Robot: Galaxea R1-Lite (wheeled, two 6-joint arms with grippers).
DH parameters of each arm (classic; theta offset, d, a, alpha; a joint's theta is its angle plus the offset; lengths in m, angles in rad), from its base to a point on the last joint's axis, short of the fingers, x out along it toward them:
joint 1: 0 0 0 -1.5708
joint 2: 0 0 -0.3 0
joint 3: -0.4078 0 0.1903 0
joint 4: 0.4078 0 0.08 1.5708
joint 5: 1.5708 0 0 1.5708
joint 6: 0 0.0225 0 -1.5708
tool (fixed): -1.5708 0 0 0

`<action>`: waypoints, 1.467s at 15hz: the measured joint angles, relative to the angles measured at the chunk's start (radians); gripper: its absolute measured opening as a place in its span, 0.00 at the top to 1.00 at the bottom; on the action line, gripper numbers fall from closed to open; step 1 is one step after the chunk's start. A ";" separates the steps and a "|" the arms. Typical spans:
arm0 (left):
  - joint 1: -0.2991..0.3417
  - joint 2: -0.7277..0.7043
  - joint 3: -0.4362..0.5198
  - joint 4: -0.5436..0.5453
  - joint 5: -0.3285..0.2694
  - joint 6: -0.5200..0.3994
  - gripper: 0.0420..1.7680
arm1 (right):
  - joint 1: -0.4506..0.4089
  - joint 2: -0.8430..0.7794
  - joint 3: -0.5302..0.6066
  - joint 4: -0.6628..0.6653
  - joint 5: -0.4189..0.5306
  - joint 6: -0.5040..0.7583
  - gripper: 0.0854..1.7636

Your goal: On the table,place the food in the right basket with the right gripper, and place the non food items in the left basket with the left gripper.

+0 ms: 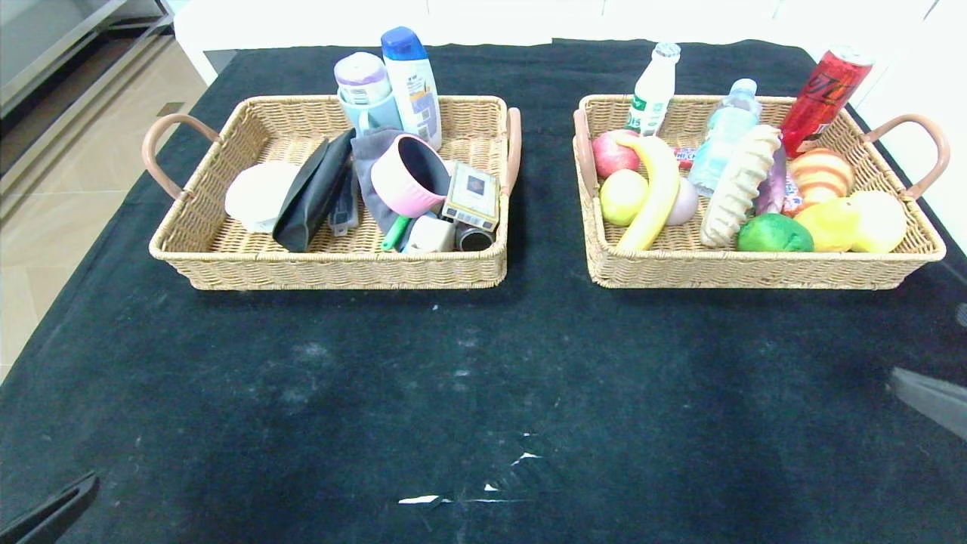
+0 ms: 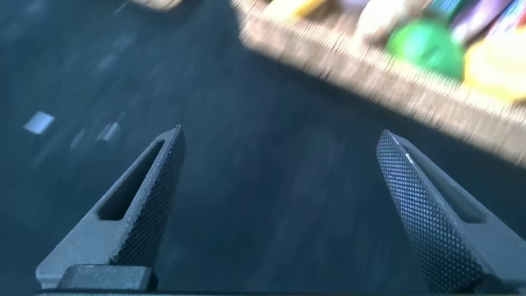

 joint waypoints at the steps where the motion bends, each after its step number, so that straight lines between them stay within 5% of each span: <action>1: 0.027 -0.046 0.002 0.028 -0.003 -0.001 0.03 | -0.028 -0.063 0.022 0.044 0.037 -0.004 0.04; 8: 0.242 -0.290 -0.057 0.206 -0.179 -0.008 0.03 | -0.304 -0.403 0.055 0.282 0.194 -0.020 0.04; 11: 0.305 -0.344 -0.119 0.308 -0.206 -0.003 0.03 | -0.398 -0.486 0.058 0.305 0.239 -0.021 0.04; 15: 0.329 -0.408 -0.101 0.321 -0.230 -0.003 0.03 | -0.467 -0.574 0.159 0.322 0.299 -0.029 0.04; 22: 0.333 -0.574 0.054 0.339 -0.341 -0.009 0.03 | -0.467 -0.752 0.300 0.324 0.301 -0.032 0.04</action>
